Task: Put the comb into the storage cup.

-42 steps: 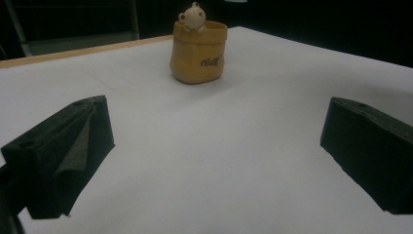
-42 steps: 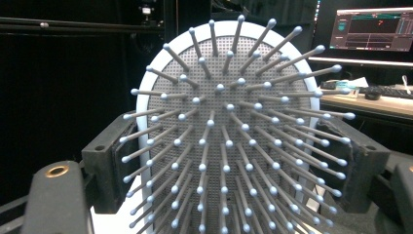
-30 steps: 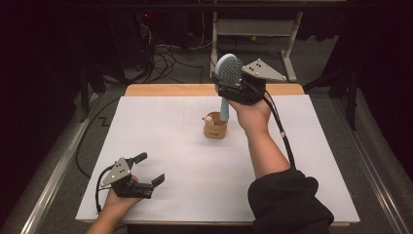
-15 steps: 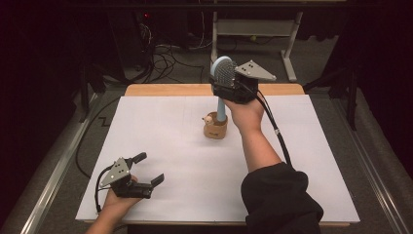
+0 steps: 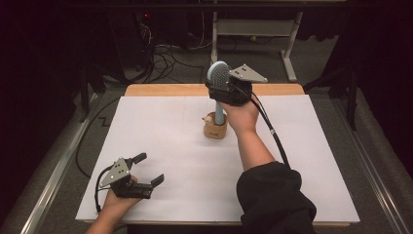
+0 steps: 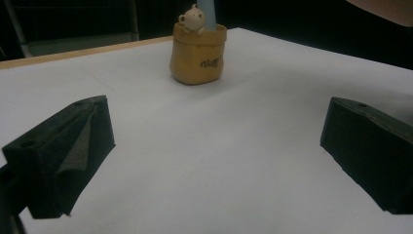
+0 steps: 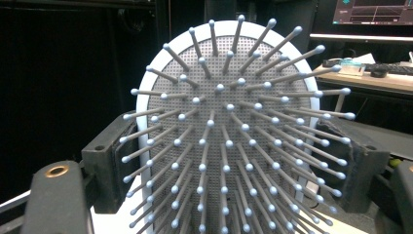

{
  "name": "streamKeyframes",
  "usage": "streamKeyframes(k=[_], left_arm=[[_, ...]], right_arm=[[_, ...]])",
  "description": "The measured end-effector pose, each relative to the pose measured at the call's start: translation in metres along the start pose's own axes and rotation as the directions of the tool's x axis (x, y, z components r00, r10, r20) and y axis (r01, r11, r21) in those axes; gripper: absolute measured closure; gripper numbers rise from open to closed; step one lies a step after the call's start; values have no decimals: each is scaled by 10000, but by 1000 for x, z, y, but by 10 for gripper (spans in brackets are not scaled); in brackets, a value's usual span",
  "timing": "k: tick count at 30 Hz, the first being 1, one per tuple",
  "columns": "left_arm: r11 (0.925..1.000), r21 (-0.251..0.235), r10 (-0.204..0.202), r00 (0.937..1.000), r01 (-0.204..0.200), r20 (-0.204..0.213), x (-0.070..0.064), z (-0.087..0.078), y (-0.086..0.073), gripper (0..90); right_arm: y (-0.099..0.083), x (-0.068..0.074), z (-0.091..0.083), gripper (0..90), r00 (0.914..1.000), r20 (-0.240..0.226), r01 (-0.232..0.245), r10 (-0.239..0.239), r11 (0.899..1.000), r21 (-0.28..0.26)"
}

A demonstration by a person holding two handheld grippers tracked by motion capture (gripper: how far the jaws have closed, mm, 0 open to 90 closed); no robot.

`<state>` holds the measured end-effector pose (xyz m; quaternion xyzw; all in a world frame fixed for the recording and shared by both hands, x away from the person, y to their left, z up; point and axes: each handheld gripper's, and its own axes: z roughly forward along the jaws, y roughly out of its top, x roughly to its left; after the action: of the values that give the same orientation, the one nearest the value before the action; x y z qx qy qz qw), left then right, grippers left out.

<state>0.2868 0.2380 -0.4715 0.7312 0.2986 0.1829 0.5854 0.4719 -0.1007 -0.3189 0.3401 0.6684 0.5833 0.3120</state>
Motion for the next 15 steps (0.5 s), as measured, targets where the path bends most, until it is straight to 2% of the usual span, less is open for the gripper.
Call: streamKeyframes(k=[15], left_arm=[[10000, -88, -23, 10000, 23, 16, 0, -2, 0, 6]], right_arm=[[-19, 3, 15, 202, 9999, 96, 83, -88, 9987, 502]])
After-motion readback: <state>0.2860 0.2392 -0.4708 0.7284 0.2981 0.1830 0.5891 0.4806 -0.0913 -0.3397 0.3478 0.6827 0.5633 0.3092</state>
